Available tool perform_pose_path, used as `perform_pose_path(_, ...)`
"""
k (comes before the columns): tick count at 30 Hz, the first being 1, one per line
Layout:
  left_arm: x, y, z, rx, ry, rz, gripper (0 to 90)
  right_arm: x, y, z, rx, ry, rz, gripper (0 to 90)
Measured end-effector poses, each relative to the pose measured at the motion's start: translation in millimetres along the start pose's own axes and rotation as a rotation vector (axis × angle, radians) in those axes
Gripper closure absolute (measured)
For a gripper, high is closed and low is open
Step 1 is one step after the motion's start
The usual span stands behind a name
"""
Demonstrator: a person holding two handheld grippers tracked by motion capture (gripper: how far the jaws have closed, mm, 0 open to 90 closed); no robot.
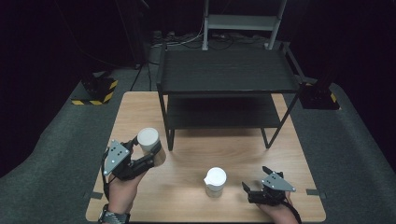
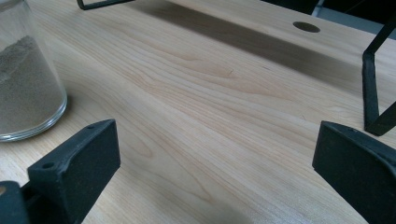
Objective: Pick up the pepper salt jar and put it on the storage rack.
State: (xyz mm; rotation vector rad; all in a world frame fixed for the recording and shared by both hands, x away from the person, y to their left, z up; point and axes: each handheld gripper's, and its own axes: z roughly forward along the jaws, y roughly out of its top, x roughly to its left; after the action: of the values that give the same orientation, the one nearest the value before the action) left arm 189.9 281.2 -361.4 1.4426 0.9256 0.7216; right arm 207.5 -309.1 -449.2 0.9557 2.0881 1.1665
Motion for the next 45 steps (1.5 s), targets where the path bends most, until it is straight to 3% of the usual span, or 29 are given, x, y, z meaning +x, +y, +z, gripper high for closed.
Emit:
perform_pose_path(15,-4.9,27.8,9.7,-0.031,-0.027,0.025,33.7,0.7,0.3,-0.1,0.002,-0.002,-0.002,0.0)
perform_pose_path(45,-15.3,87.1,42.8,-0.114,-0.085,0.016,33.7,0.0,-0.5,-0.3,-0.002,0.001,-0.002,0.0)
